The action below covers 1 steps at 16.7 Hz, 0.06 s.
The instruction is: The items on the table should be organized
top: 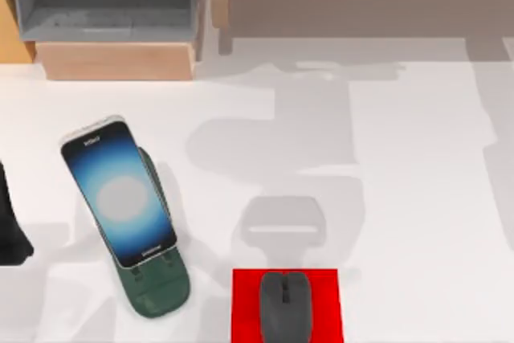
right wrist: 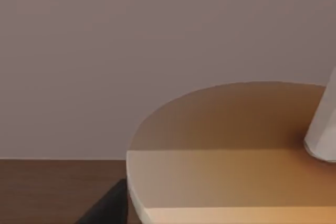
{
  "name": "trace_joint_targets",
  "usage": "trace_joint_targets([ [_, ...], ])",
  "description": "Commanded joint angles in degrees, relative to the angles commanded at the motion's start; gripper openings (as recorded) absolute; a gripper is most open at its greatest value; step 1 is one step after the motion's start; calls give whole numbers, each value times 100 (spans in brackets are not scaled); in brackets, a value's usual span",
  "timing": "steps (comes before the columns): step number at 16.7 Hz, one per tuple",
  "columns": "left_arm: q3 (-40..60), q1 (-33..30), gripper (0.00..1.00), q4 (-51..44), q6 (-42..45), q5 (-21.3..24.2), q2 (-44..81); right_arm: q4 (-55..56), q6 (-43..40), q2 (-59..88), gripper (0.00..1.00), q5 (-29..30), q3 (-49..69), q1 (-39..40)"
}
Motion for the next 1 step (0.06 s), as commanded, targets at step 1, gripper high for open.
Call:
trace_joint_targets([
  [1,0,0,100,0,0,0,0,0,0,0,100,0,0,0],
])
